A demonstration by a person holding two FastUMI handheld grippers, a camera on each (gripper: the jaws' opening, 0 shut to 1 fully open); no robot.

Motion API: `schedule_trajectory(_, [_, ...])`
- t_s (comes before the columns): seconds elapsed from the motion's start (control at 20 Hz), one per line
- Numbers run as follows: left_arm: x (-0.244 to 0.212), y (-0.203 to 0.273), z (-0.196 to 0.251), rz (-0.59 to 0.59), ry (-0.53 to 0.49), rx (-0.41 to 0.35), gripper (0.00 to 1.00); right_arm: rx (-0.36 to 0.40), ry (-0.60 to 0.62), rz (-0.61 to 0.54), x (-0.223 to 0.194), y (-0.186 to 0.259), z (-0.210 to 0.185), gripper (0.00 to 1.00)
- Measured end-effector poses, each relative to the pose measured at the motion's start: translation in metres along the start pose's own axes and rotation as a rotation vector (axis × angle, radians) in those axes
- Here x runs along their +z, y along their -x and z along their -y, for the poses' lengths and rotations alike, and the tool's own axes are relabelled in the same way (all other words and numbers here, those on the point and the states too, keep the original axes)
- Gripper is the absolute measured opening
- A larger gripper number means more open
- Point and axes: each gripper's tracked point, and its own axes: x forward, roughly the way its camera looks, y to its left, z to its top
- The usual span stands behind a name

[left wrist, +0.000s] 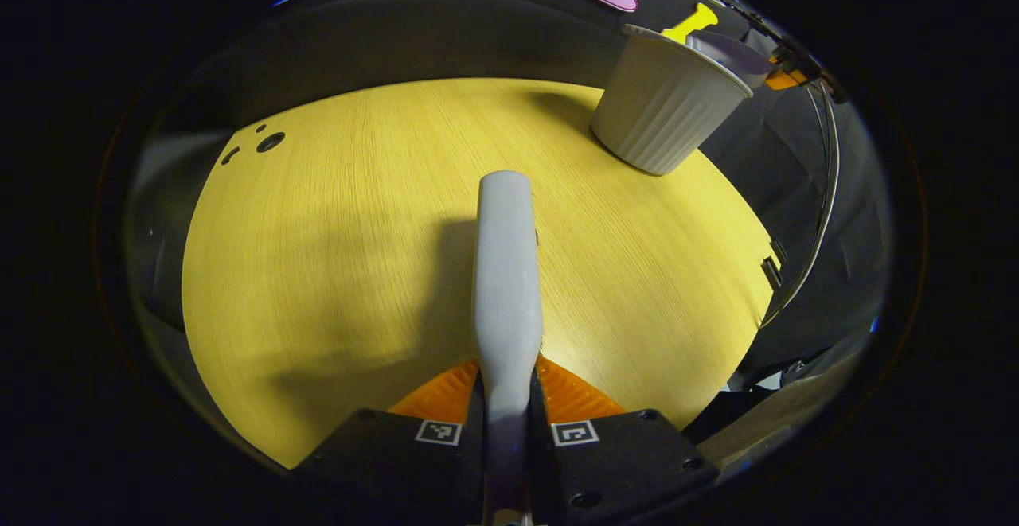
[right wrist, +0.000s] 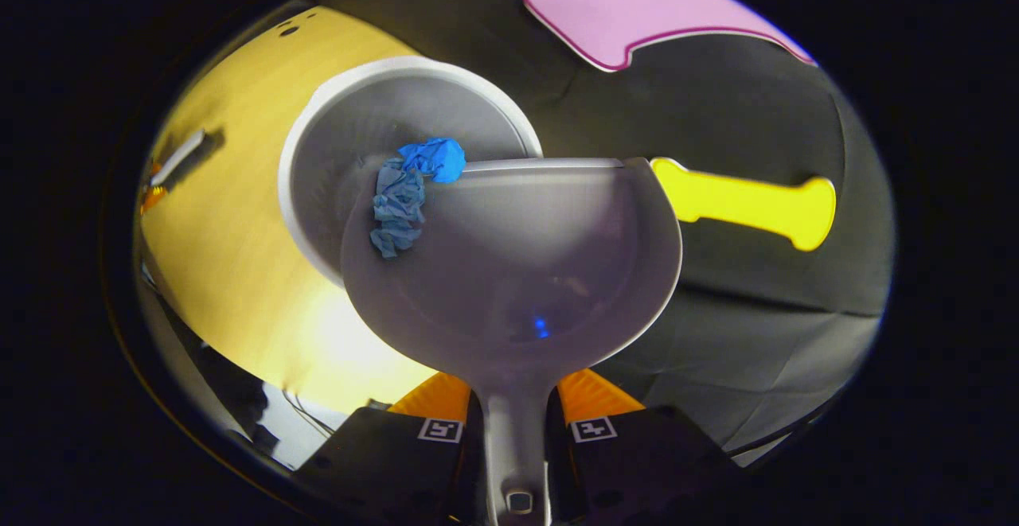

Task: Pick up the small broom and dustpan from the desktop, sweep the trash into the dustpan with the broom, and then empty the trash into the garbage bin.

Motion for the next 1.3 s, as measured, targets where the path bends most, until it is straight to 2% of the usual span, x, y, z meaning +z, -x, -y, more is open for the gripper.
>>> schedule_trajectory(0.1, [0.001, 0.0, 0.0, 0.0, 0.0, 0.0, 0.23, -0.02, 0.044, -0.008, 0.009, 0.007, 0.008, 0.34])
schedule_trajectory(0.15, [0.001, 0.0, 0.0, 0.0, -0.001, 0.0, 0.27, -0.021, 0.05, -0.01, 0.008, 0.007, 0.007, 0.35])
schedule_trajectory(0.2, [0.001, 0.0, 0.001, -0.002, -0.001, 0.0, 0.24, -0.025, 0.064, -0.019, 0.004, 0.007, 0.008, 0.4])
schedule_trajectory(0.25, [0.001, 0.0, 0.001, -0.001, -0.001, -0.001, 0.27, -0.034, 0.085, -0.024, 0.002, 0.005, 0.01, 0.28])
schedule_trajectory(0.3, [0.0, 0.0, 0.001, -0.002, -0.001, -0.002, 0.24, -0.048, 0.112, -0.025, 0.003, 0.006, 0.013, 0.34])
schedule_trajectory(0.35, [0.0, 0.0, 0.001, -0.003, 0.003, -0.003, 0.3, -0.061, 0.139, -0.028, 0.005, 0.006, 0.016, 0.34])
schedule_trajectory(0.4, [0.0, 0.0, 0.001, -0.004, 0.007, -0.005, 0.24, -0.065, 0.154, -0.028, 0.008, 0.008, 0.016, 0.34])
schedule_trajectory(0.6, [-0.001, -0.001, 0.001, -0.004, 0.013, -0.002, 0.3, -0.069, 0.149, -0.02, 0.012, 0.007, 0.014, 0.34])
schedule_trajectory(0.65, [-0.001, 0.0, 0.001, -0.003, 0.012, 0.0, 0.23, -0.079, 0.14, -0.016, 0.011, 0.006, 0.015, 0.34])
schedule_trajectory(0.75, [0.0, 0.0, 0.001, -0.002, 0.013, 0.005, 0.27, -0.089, 0.116, -0.006, 0.007, 0.007, 0.019, 0.34])
schedule_trajectory(0.85, [0.001, 0.0, 0.001, -0.002, 0.012, 0.009, 0.24, -0.082, 0.073, 0.011, 0.004, 0.008, 0.024, 0.34])
schedule_trajectory(0.9, [0.001, 0.001, 0.001, -0.001, 0.01, 0.012, 0.27, -0.077, 0.043, 0.025, 0.003, 0.011, 0.025, 0.34])
schedule_trajectory(1.05, [0.002, 0.002, 0.002, 0.006, 0.0, 0.021, 0.27, -0.084, -0.081, 0.096, 0.0, 0.021, 0.032, 0.34])
schedule_trajectory(1.1, [0.002, 0.003, 0.002, 0.005, -0.002, 0.027, 0.24, -0.072, -0.14, 0.124, -0.001, 0.026, 0.032, 0.34])
schedule_trajectory(1.3, [0.002, 0.005, 0.002, -0.001, -0.01, 0.059, 0.3, 0.023, -0.423, 0.224, -0.006, 0.053, 0.018, 0.34])
